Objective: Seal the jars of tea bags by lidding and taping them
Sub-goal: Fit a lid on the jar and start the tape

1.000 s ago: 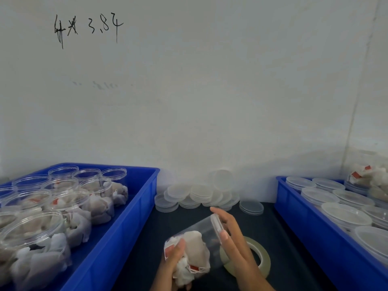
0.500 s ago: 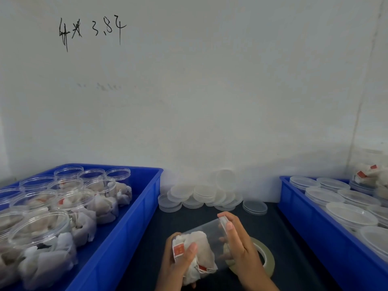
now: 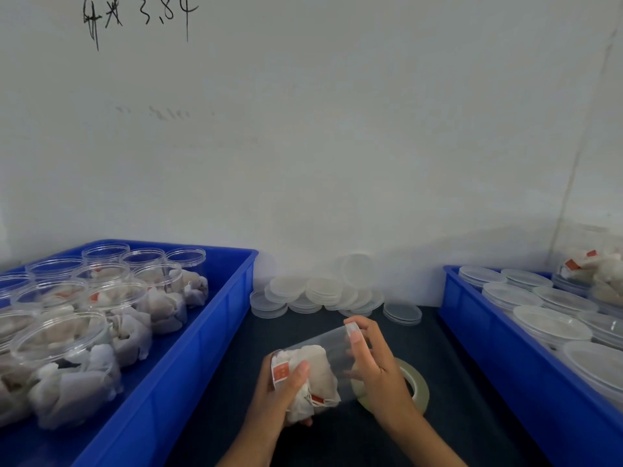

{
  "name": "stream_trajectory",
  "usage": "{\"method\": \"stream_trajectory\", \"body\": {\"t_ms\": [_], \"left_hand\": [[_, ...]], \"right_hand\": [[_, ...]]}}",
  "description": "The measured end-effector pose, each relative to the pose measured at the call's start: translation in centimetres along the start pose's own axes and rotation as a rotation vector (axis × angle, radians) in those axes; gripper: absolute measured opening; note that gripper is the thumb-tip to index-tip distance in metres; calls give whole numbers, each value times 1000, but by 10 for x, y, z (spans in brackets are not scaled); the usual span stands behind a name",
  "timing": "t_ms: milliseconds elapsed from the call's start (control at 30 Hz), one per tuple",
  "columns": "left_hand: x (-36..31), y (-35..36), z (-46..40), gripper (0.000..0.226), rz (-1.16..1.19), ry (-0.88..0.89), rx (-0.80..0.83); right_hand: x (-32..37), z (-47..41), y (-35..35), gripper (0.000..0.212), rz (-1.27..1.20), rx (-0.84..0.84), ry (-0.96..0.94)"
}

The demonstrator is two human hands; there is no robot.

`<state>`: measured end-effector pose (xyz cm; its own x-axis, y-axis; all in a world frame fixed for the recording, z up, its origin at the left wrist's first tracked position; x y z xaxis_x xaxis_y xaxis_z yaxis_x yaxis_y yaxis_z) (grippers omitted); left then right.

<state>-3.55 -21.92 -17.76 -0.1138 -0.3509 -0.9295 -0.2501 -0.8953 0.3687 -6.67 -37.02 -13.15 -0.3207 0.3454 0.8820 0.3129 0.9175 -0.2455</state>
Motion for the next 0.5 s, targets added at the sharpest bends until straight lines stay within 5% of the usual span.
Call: {"method": "stream_trajectory", "body": {"t_ms": [333,433,500], "left_hand": [[-1,-3,3,68,-67,76,63],[-10,-7,7,64,-251,273,22],[-15,-6,11,82,-429,416,5]], "right_hand": [[10,-1,-5,14,42,-44,-48],[19,-1,-12,23,101,-64,-75],[27,-1,-15,30,228,-59,-124]]}}
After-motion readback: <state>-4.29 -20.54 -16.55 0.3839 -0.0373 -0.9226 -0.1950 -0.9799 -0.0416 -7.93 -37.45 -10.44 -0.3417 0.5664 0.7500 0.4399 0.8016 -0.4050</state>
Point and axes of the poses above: each hand's wrist, its own z-axis away from the middle knuckle, its own y-axis out of the palm, x = y × z, the point moved 5 cm from there along -z, towards the middle knuckle, and after that the axes turned 7 degrees about z, right-handed, at the moved point
